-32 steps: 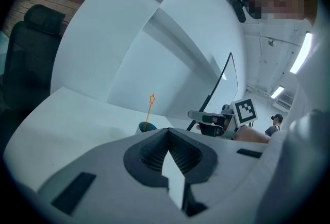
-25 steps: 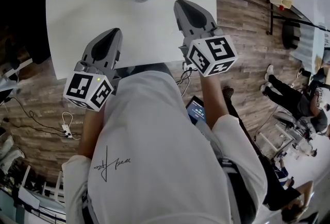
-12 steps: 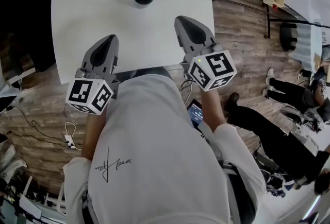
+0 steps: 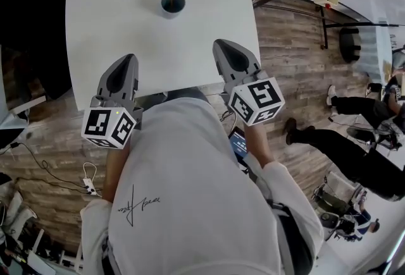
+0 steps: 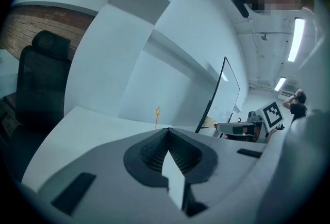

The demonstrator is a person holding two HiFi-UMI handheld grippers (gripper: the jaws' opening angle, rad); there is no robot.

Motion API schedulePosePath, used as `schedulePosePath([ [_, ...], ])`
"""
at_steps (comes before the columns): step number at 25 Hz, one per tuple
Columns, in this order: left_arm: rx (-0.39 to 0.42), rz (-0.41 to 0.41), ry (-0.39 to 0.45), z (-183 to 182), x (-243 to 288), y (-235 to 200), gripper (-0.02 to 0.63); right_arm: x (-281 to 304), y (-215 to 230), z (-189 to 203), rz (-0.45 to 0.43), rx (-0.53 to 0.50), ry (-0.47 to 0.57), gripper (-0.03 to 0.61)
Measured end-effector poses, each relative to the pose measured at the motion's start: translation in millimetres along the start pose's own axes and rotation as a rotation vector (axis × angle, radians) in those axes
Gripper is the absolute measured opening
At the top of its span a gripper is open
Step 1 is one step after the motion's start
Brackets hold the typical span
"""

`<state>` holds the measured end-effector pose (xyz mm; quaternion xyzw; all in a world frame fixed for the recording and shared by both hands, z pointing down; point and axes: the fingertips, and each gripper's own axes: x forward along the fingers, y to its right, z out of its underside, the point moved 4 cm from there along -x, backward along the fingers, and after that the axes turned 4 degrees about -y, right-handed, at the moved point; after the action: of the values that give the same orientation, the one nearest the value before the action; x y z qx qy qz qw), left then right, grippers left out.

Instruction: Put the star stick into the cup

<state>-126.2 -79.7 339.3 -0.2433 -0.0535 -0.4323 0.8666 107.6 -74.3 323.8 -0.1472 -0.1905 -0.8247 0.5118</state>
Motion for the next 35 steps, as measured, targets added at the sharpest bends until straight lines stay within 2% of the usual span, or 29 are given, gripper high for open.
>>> schedulePosePath([
  [11,0.040,-0.006,0.031,-6.1,-18.9,0.1,0.006,-19.5,-12.4,9.3,0.041,0.004,0.015,0.009],
  [22,0.046,-0.007,0.067,-4.9,-32.6,0.9,0.006,-30.3,-26.4,21.8,0.065,-0.015,0.003,0.009],
  [35,0.044,-0.001,0.064,-4.1,-37.1,4.9,0.006,-39.9,-16.3,12.5,0.061,-0.006,0.026,0.009],
])
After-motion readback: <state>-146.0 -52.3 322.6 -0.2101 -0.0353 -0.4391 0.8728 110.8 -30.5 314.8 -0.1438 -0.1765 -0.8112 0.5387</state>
